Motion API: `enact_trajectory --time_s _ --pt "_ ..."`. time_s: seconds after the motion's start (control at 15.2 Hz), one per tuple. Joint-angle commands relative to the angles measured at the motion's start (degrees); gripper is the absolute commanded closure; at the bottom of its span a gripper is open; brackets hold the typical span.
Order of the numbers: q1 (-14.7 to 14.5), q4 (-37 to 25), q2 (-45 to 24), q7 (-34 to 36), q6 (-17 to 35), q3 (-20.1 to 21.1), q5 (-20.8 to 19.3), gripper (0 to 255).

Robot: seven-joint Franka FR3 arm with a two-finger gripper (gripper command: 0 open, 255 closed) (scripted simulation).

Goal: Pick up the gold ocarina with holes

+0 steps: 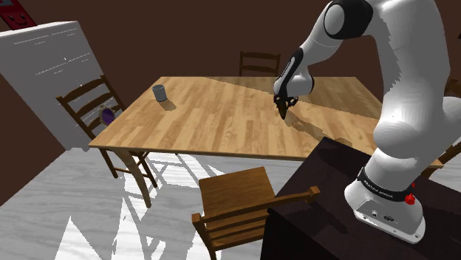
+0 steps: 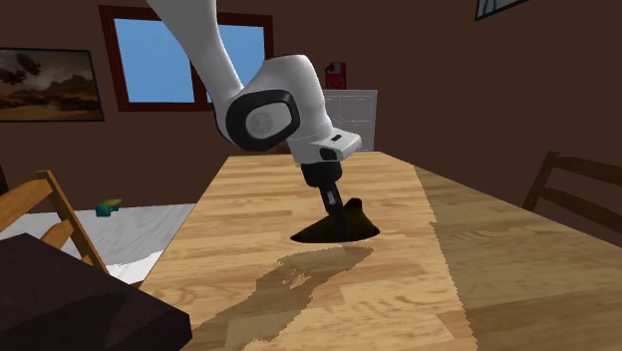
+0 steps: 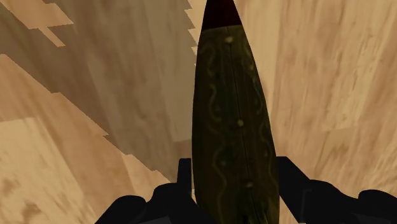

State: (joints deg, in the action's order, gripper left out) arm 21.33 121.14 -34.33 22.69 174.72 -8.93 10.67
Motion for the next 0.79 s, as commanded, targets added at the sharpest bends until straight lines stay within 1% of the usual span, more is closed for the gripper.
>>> enact_trajectory --time_s 0.0,0.73 --pt "-0.5 0.6 1.5 0.2 -0.9 -0.6 -0.2 255" --pt "-3.5 2.2 9.0 1.6 -7.0 -4.2 -2.2 255"
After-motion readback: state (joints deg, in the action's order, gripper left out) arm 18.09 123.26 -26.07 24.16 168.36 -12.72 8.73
